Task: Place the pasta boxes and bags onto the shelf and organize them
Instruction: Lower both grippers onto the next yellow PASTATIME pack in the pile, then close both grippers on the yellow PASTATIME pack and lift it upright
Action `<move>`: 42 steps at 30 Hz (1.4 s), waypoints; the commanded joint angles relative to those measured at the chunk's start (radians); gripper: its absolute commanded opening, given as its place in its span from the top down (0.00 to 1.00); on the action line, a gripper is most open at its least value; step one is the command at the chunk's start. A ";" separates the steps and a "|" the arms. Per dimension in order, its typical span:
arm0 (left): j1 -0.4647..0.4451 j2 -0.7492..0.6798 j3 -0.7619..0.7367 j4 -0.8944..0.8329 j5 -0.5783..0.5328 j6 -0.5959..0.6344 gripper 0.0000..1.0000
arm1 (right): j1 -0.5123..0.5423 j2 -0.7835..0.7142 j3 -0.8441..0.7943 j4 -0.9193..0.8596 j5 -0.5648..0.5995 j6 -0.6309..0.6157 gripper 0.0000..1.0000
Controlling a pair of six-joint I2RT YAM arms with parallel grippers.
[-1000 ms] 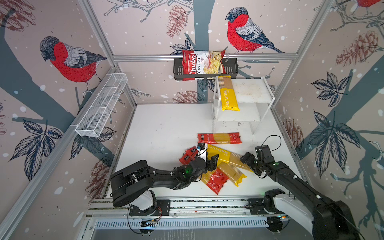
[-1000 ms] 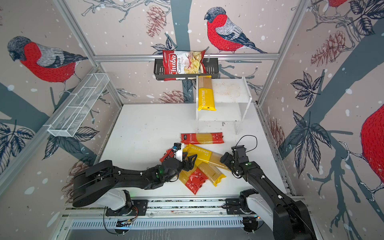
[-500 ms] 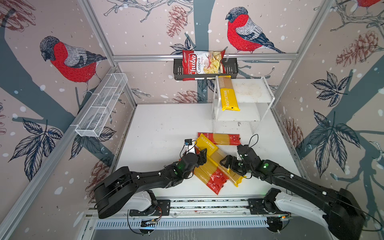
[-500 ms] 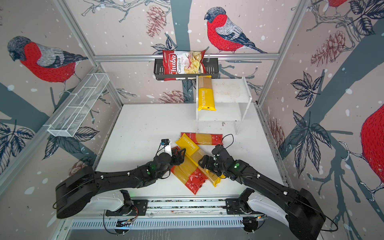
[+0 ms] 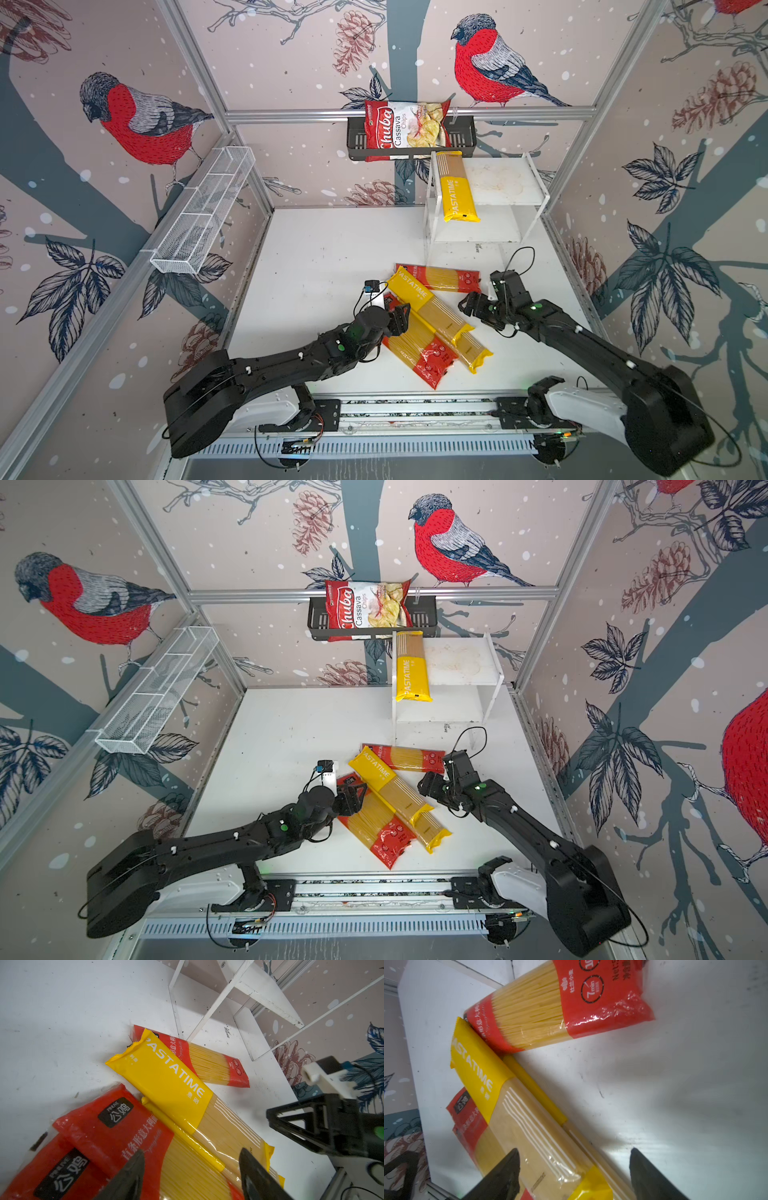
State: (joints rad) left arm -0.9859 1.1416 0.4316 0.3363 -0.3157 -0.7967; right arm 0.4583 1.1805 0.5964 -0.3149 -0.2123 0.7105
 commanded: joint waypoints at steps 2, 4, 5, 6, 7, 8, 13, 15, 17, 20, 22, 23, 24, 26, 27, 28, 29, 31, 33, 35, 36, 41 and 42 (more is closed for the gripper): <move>0.004 0.023 -0.018 0.103 0.018 -0.022 0.30 | 0.021 0.045 -0.032 0.121 -0.099 -0.037 0.20; 0.004 0.053 -0.010 0.123 0.037 -0.038 0.30 | 0.033 0.054 -0.044 0.160 -0.151 -0.035 0.20; 0.005 0.071 -0.006 0.130 0.047 -0.050 0.30 | 0.040 0.057 -0.042 0.165 -0.167 -0.042 0.20; 0.007 0.084 -0.004 0.133 0.058 -0.058 0.30 | 0.049 0.057 -0.037 0.166 -0.176 -0.046 0.21; 0.010 0.103 0.002 0.132 0.070 -0.068 0.30 | 0.059 0.054 -0.035 0.164 -0.184 -0.051 0.21; 0.017 0.118 0.007 0.125 0.083 -0.079 0.31 | 0.070 0.050 -0.036 0.166 -0.196 -0.052 0.22; 0.081 0.143 0.006 0.123 0.184 -0.151 0.33 | 0.110 0.015 -0.052 0.194 -0.295 0.001 0.25; 0.102 0.139 0.001 0.115 0.199 -0.164 0.34 | 0.124 -0.001 -0.062 0.222 -0.333 0.034 0.26; 0.123 0.132 -0.003 0.098 0.211 -0.175 0.35 | 0.135 0.004 -0.070 0.255 -0.393 0.060 0.28; 0.137 0.113 -0.004 0.073 0.210 -0.187 0.35 | 0.110 0.008 -0.054 0.258 -0.431 0.053 0.30; 0.136 0.101 -0.001 0.062 0.218 -0.197 0.35 | 0.061 0.005 -0.049 0.255 -0.423 0.033 0.32; 0.137 0.098 0.002 0.056 0.227 -0.204 0.35 | 0.034 0.009 -0.049 0.258 -0.427 0.023 0.34; 0.136 0.096 0.003 0.056 0.242 -0.210 0.35 | 0.015 0.016 -0.045 0.251 -0.427 0.009 0.36; 0.137 0.106 0.012 0.062 0.287 -0.216 0.35 | 0.005 0.036 -0.028 0.216 -0.390 -0.041 0.39; 0.137 0.114 0.013 0.070 0.310 -0.217 0.35 | 0.011 0.048 -0.020 0.194 -0.359 -0.062 0.41; 0.137 0.125 0.012 0.087 0.336 -0.224 0.36 | 0.015 0.062 -0.018 0.182 -0.347 -0.085 0.43; 0.135 0.136 0.012 0.097 0.355 -0.236 0.37 | 0.016 0.068 -0.021 0.177 -0.340 -0.101 0.47; 0.129 0.152 0.002 0.131 0.372 -0.258 0.38 | 0.016 0.101 -0.027 0.168 -0.306 -0.119 0.53; 0.121 0.160 -0.015 0.175 0.374 -0.281 0.40 | 0.016 0.107 -0.039 0.187 -0.305 -0.124 0.56; 0.116 0.174 -0.018 0.202 0.378 -0.286 0.40 | 0.019 0.126 -0.038 0.195 -0.302 -0.129 0.56; 0.116 0.181 -0.011 0.199 0.381 -0.284 0.41 | 0.023 0.132 -0.038 0.193 -0.294 -0.134 0.56; 0.116 0.239 0.021 0.207 0.396 -0.276 0.41 | 0.060 0.156 -0.046 0.205 -0.319 -0.129 0.56; 0.116 0.247 0.020 0.214 0.397 -0.278 0.42 | 0.071 0.151 -0.047 0.210 -0.327 -0.121 0.56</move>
State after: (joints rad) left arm -0.8688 1.3705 0.4431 0.4984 0.0601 -1.0687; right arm 0.5102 1.3342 0.5526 -0.1284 -0.5167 0.5980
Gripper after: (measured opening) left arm 0.584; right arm 0.441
